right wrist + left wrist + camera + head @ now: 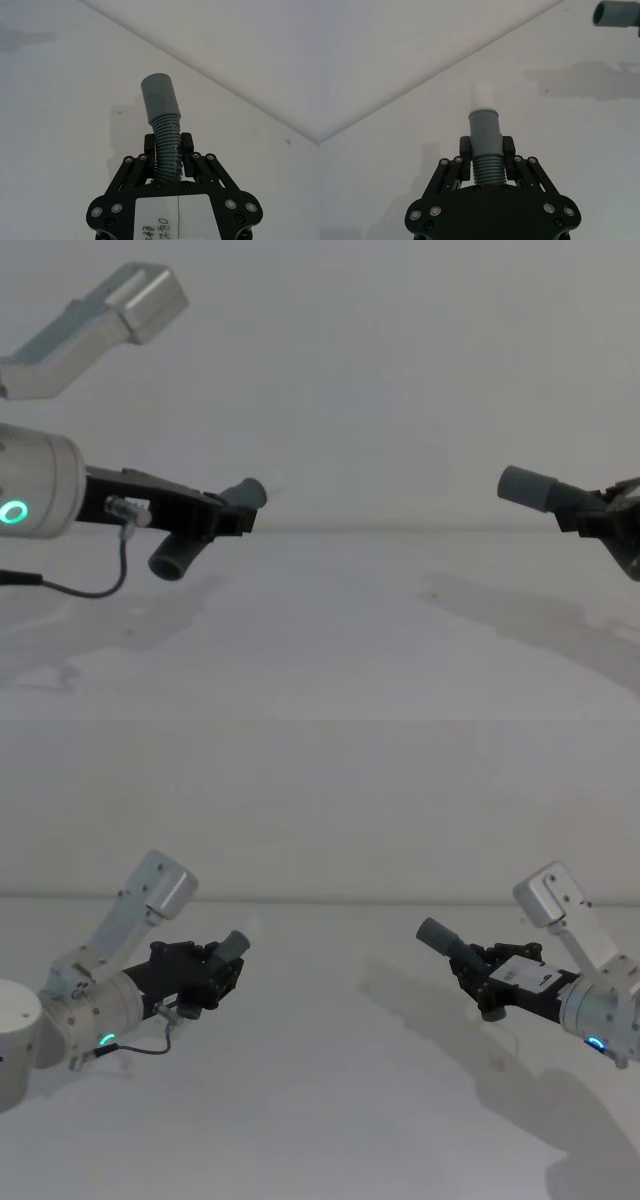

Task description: Use both hands to pick up one end of the pipe from the table, align the ends, and insert them.

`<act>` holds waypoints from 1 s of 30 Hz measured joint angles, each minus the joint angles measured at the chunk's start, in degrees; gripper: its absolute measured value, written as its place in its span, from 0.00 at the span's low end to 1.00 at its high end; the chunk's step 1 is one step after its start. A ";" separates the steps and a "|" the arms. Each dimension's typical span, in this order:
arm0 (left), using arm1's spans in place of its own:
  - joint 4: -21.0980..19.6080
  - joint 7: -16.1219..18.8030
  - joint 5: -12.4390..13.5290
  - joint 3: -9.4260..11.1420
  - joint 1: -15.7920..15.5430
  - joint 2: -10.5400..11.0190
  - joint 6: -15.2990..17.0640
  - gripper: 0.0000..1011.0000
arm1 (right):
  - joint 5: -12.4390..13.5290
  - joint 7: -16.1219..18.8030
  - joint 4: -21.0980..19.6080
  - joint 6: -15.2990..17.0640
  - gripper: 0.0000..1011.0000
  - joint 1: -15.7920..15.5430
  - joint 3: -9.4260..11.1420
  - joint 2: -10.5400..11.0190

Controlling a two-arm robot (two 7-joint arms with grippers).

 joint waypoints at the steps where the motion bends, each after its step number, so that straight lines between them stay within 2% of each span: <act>1: 0.14 -0.64 -0.17 0.00 -0.17 0.31 -0.33 0.36 | 0.01 0.44 0.00 -0.36 0.29 0.08 -0.10 0.27; 17: 3.73 -16.26 -4.36 1.03 -4.76 6.88 -6.79 0.36 | 0.89 11.46 0.34 -8.78 0.29 1.78 -3.00 6.11; 30: 7.02 -28.99 -6.83 3.65 -9.28 10.90 -11.10 0.36 | 2.58 20.00 -0.32 -15.75 0.29 2.78 -5.35 9.82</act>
